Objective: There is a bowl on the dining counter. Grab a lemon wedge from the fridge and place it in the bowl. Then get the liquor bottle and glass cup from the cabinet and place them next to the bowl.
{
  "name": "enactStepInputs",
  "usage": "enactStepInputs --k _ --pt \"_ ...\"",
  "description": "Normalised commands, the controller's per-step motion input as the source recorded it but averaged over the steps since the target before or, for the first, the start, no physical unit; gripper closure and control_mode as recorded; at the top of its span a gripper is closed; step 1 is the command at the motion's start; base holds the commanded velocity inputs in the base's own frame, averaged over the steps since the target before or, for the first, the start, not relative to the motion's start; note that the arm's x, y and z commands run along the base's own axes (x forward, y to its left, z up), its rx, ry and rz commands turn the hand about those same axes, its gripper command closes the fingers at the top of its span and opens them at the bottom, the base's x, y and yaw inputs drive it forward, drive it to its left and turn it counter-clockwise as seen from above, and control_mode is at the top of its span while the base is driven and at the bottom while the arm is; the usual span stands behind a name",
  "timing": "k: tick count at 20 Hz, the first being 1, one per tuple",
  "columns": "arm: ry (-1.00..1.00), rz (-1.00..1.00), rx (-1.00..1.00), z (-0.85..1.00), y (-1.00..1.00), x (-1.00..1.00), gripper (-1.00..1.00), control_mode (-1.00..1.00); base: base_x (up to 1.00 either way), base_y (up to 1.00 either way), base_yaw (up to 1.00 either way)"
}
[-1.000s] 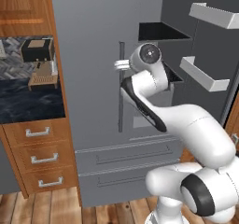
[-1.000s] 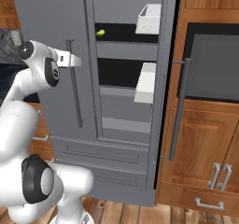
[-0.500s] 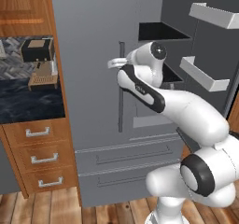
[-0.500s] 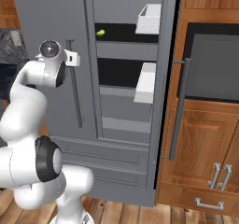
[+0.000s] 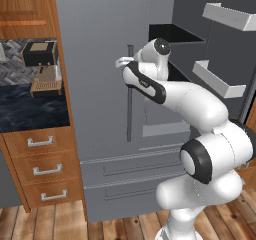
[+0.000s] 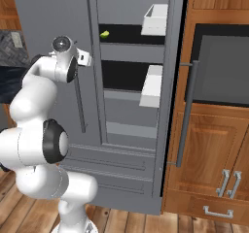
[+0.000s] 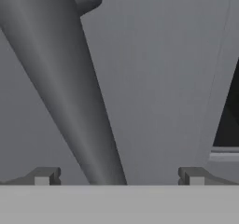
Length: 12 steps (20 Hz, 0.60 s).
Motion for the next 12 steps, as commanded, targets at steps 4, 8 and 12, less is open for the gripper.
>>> enactStepInputs --k 4,8,12 --pt "0.03 -0.16 0.0 0.0 0.06 0.59 -1.0 -1.0 0.0 0.0 0.0" --pt "0.0 -0.08 -0.04 -0.01 0.27 0.42 -1.0 -1.0 0.0 0.0 0.0" --pt "0.0 -0.03 -0.04 -0.04 0.27 0.24 -1.0 -1.0 0.0 0.0 0.0"
